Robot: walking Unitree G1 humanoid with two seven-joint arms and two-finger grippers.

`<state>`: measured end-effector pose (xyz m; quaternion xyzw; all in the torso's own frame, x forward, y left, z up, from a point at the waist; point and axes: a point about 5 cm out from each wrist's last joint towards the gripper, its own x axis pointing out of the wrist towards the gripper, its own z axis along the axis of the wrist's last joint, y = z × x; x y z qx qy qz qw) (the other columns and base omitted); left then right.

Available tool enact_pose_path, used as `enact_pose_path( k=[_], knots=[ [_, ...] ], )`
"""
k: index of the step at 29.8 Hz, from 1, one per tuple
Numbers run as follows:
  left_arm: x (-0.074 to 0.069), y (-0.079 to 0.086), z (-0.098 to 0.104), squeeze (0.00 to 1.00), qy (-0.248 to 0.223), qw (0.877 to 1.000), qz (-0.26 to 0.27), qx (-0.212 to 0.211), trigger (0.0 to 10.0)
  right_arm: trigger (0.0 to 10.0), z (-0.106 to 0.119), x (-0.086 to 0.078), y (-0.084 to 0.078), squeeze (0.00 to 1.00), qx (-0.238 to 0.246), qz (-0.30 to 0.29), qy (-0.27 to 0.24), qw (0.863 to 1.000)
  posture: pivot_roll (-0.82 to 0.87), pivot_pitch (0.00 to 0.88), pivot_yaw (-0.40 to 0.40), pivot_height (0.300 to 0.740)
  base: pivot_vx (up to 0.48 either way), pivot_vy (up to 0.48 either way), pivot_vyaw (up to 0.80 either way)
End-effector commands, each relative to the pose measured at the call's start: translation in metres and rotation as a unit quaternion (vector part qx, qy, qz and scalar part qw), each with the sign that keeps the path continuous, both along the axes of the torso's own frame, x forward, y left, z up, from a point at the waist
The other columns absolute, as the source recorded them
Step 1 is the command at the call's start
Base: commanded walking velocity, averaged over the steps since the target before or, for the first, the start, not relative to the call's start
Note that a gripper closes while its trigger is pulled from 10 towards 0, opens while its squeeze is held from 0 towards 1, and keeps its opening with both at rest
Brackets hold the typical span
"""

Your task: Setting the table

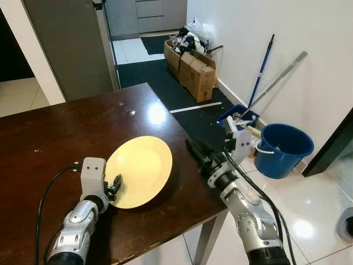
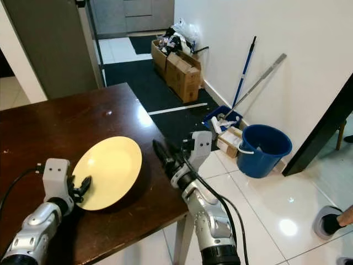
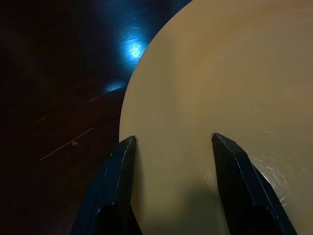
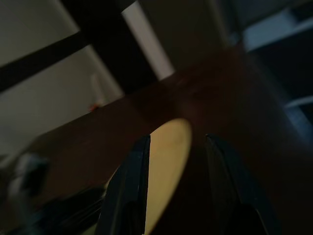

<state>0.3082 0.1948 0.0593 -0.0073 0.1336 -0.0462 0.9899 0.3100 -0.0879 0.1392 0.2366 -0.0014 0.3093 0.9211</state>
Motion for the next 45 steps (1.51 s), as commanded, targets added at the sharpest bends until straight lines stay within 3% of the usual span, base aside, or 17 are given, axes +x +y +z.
enact_pose_path(
  k=[1, 9, 13, 22, 31, 32, 35, 36, 45],
  knots=[
    [-0.015, -0.004, -0.029, 0.0, 0.068, 0.998, -0.012, 0.005, 10.0, 10.0, -0.007, -0.004, 0.006, 0.0, 0.016, 0.025, 0.024, 0.999, 0.03, 0.037, 0.092, 0.74, 0.0, 0.0, 0.0],
    [-0.014, 0.0, -0.024, 0.0, 0.053, 0.999, -0.01, 0.005, 10.0, 10.0, -0.029, -0.004, 0.016, 0.0, 0.019, 0.056, 0.087, 0.994, 0.05, 0.04, 0.088, 0.74, 0.0, 0.0, 0.0],
    [-0.016, 0.003, -0.021, 0.0, 0.046, 0.999, -0.008, 0.006, 10.0, 10.0, -0.037, 0.004, 0.027, 0.0, 0.041, 0.084, 0.117, 0.989, 0.08, 0.045, 0.08, 0.74, 0.0, 0.0, 0.0],
    [-0.024, 0.017, -0.018, 0.0, 0.039, 0.999, 0.008, 0.015, 10.0, 10.0, -0.032, 0.022, 0.054, 0.0, 0.071, 0.144, 0.139, 0.977, 0.14, 0.044, 0.062, 0.74, 0.0, 0.0, 0.0],
    [-0.032, 0.023, -0.016, 0.0, 0.032, 0.999, 0.016, 0.017, 10.0, 10.0, -0.035, 0.024, 0.077, 0.0, 0.076, 0.176, 0.175, 0.966, 0.16, 0.04, 0.053, 0.74, 0.0, 0.0, 0.0],
    [-0.034, 0.023, -0.017, 0.0, 0.033, 0.999, 0.017, 0.017, 10.0, 2.7, -0.035, 0.023, 0.081, 0.0, 0.08, 0.186, 0.179, 0.963, 0.16, 0.04, 0.053, 0.74, 0.0, 0.0, 0.0],
    [-0.035, 0.023, -0.017, 0.0, 0.033, 0.999, 0.017, 0.018, 10.0, 2.7, -0.034, 0.023, 0.085, 0.0, 0.083, 0.196, 0.182, 0.96, 0.16, 0.039, 0.052, 0.74, 0.0, 0.0, 0.0],
    [-0.036, 0.023, -0.017, 0.0, 0.034, 0.999, 0.018, 0.017, 10.0, 0.0, -0.035, 0.021, 0.088, 0.0, 0.082, 0.206, 0.182, 0.958, 0.17, 0.037, 0.049, 0.74, 0.0, 0.0, 0.0],
    [-0.037, 0.021, -0.017, 0.0, 0.034, 0.999, 0.019, 0.014, 10.0, 0.0, -0.029, 0.023, 0.09, 0.0, 0.116, 0.226, 0.168, 0.953, 0.16, 0.017, 0.045, 0.74, 0.0, 0.0, 0.0]
  ],
)
